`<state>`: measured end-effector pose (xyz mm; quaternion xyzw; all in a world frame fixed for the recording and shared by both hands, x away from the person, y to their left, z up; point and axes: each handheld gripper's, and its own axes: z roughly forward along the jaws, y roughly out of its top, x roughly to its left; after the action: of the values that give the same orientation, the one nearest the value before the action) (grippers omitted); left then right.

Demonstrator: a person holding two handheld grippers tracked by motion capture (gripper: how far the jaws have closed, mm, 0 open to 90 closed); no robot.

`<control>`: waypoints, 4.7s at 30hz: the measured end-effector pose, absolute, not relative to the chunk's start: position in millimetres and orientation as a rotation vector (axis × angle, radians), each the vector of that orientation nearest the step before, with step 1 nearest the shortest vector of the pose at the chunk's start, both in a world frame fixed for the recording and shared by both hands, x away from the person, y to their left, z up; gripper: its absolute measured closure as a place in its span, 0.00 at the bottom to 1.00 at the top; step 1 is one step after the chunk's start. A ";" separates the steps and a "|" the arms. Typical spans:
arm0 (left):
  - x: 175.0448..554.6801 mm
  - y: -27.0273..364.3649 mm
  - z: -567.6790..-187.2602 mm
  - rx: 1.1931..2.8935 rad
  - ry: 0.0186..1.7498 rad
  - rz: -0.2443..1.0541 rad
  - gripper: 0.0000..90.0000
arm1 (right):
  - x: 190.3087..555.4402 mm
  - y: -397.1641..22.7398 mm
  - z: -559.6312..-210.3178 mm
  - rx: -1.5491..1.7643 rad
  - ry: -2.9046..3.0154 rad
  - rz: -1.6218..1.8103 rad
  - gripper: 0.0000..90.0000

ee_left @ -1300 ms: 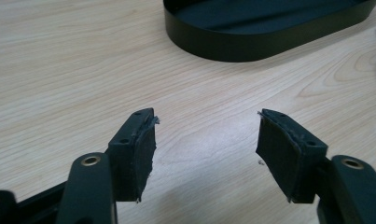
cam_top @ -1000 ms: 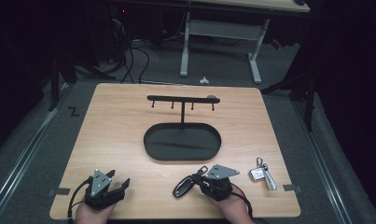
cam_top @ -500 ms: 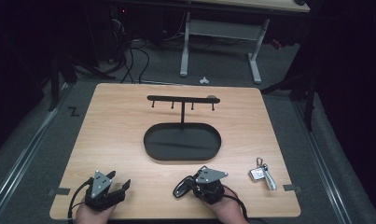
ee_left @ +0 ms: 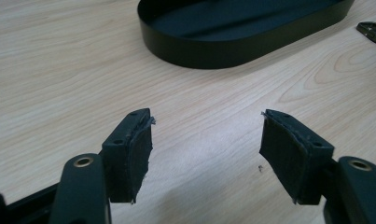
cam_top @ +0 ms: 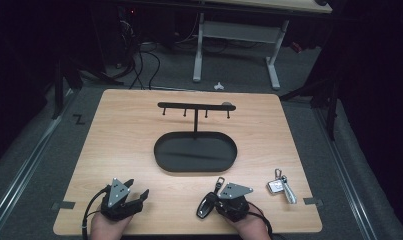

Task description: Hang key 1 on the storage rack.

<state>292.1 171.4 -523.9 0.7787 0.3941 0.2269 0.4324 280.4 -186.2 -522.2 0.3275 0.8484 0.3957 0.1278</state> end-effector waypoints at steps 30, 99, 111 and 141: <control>321.5 117.9 -522.4 1.972 0.853 0.506 0.38 | 235.1 -224.4 -517.1 0.984 2.428 1.163 0.95; 305.7 159.9 -519.7 1.904 0.957 0.550 0.38 | 288.1 -287.7 -495.4 1.318 2.179 0.959 0.61; 308.1 157.5 -517.4 1.887 0.931 0.523 0.37 | 313.8 -292.7 -477.3 1.394 2.299 0.639 0.51; 310.6 159.0 -516.9 1.892 0.915 0.505 0.37 | 346.7 -252.2 -461.4 1.259 2.728 0.119 0.38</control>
<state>310.6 159.0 -516.9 0.7724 0.3736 0.2062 0.4705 346.7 -252.2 -461.4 0.4177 0.9052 0.0396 0.0672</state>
